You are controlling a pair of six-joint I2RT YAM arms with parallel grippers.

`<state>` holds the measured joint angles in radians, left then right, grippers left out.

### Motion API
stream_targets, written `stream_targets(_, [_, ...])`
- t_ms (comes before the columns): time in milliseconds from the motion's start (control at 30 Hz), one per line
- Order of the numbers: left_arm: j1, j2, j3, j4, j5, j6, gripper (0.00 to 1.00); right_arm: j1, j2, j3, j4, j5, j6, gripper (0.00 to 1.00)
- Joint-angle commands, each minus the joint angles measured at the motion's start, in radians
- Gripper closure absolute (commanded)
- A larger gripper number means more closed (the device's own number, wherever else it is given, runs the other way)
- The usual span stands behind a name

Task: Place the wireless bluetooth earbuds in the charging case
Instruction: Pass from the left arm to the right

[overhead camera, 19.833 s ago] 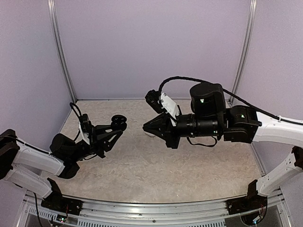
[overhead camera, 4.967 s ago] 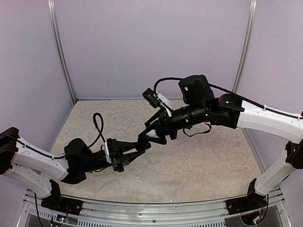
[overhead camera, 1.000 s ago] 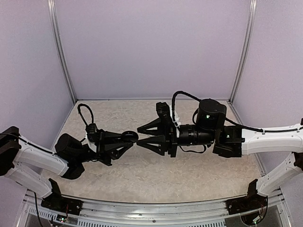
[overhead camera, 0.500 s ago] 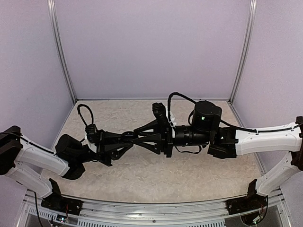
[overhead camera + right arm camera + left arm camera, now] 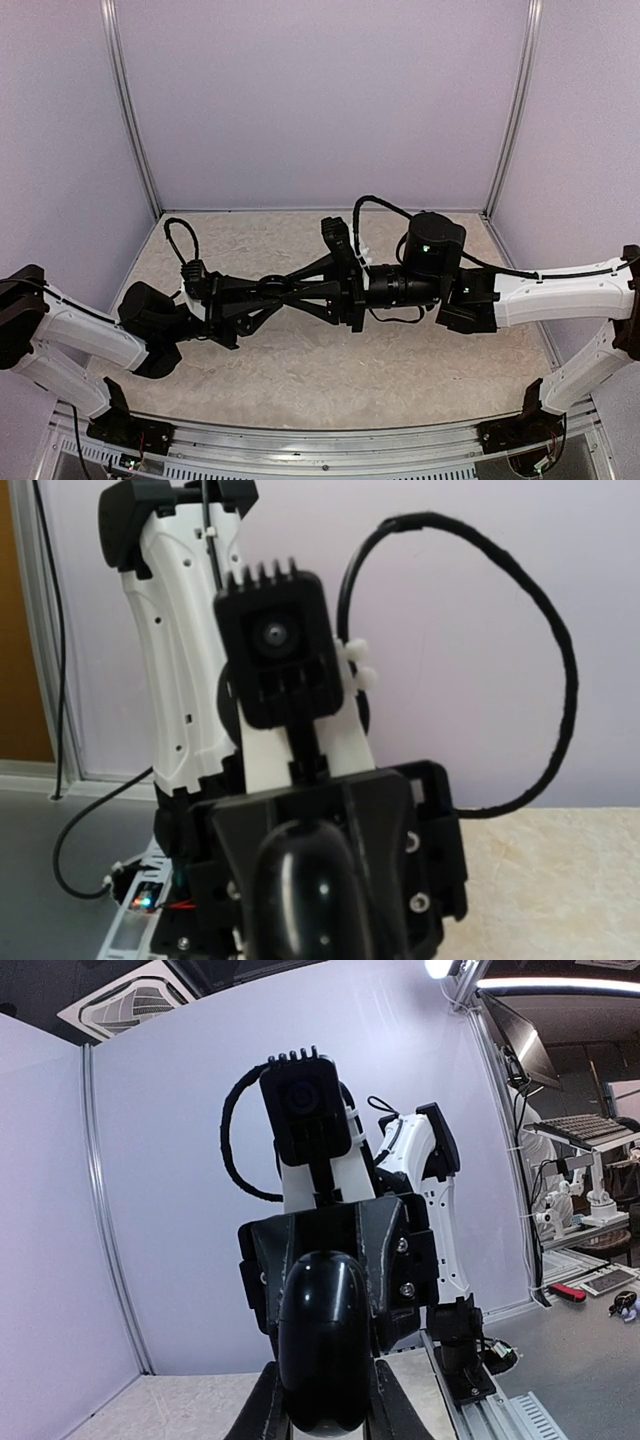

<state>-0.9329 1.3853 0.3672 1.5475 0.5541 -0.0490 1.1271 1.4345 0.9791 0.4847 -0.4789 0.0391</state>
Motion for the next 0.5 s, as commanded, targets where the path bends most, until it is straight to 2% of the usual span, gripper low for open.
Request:
stream_targets(0, [-0.006,0.007,0.030,0.029,0.024,-0.008,1.00,-0.022,0.001,0.015,0.008,-0.003,0.000,0.76])
stream_targets(67, [-0.006,0.008,0.033,0.016,0.019,-0.009,0.99,-0.030,-0.009,0.012,0.008,-0.007,-0.002,0.79])
stream_targets(167, [-0.005,0.008,0.039,-0.012,0.011,-0.008,0.92,-0.053,-0.026,0.009,0.009,-0.017,0.007,0.82])
stream_targets(233, [-0.005,0.010,0.041,-0.024,0.013,-0.008,0.78,-0.076,-0.039,0.006,0.011,-0.038,0.024,0.84])
stream_targets(400, [0.002,0.005,0.033,-0.057,-0.015,-0.003,0.31,-0.154,-0.089,0.000,-0.013,-0.063,0.074,0.85])
stream_targets(467, [0.008,-0.004,0.022,-0.061,-0.057,-0.001,0.22,-0.196,-0.110,0.006,-0.050,-0.077,0.100,0.85])
